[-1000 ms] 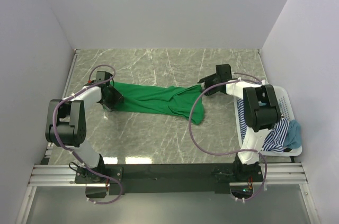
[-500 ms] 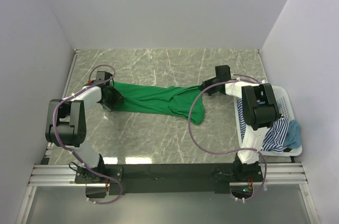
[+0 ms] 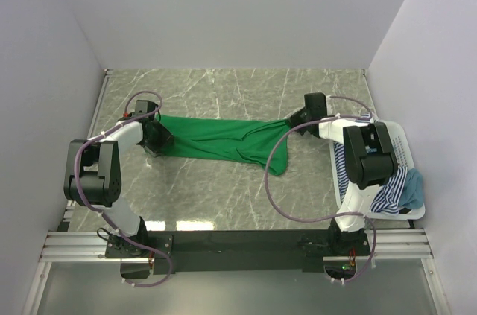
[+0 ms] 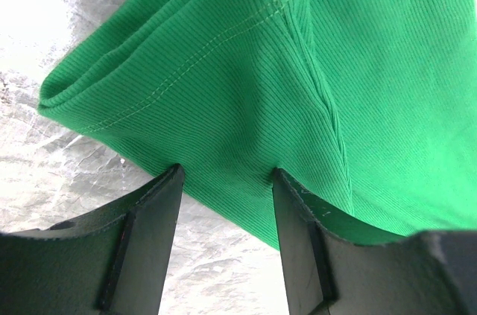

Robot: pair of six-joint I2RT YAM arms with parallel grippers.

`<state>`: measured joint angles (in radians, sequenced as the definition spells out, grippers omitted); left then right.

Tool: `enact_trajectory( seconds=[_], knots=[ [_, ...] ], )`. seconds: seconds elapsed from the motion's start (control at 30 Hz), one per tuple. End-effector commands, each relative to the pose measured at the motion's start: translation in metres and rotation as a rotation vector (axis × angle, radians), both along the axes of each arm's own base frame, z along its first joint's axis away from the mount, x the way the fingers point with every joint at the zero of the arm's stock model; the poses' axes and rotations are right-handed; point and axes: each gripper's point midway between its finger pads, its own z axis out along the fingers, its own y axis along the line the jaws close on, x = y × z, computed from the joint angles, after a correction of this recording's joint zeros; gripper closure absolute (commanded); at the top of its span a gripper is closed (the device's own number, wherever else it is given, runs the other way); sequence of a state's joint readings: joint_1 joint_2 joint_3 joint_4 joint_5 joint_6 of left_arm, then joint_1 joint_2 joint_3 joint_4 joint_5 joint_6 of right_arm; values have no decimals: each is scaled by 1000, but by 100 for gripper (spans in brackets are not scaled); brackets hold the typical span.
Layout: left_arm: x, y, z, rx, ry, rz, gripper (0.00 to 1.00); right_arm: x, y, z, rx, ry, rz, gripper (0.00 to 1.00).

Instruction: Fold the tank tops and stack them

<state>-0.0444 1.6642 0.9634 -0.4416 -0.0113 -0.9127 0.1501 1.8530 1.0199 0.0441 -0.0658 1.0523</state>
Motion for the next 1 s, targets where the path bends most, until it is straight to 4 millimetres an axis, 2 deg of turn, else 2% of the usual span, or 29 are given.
enact_trajectory(
  seconds=[0.0,0.13,0.37,0.43,0.5,0.53,0.63,0.7,0.73,0.8,0.83,0.9,0.93,0.97],
  knots=[
    [-13,7,-12,19,50,18,42,24,-18,41,-167,-170,1,100],
    [-12,5,-10,12,43,7,41,28,-12,49,-197,-210,32,100],
    [-7,4,-3,9,14,-15,41,13,-8,12,-209,-99,43,100],
    [-7,4,-2,12,10,-22,41,12,-7,9,-208,-87,52,100],
    [-6,4,-1,14,2,-27,40,12,-7,9,-208,-81,58,93],
    [-7,4,-1,16,0,-31,40,13,-5,13,-200,-88,66,81],
    [-5,2,3,5,-15,-47,39,17,-4,31,-211,-116,75,62],
    [-5,1,4,5,-20,-52,39,14,-4,39,-223,-109,89,56],
    [-5,1,5,5,-20,-58,39,16,-4,52,-227,-130,88,54],
    [-4,1,7,7,-24,-60,39,11,-7,58,-242,-129,99,52],
    [-4,2,7,11,-21,-61,39,8,-8,72,-245,-153,100,51],
    [-4,3,9,16,-23,-64,39,-3,-12,73,-278,-146,120,49],
    [-4,3,10,19,-24,-64,39,-7,-14,83,-284,-165,129,48],
    [-4,3,10,17,-20,-66,39,-15,-10,85,-305,-173,179,48]
  ],
)
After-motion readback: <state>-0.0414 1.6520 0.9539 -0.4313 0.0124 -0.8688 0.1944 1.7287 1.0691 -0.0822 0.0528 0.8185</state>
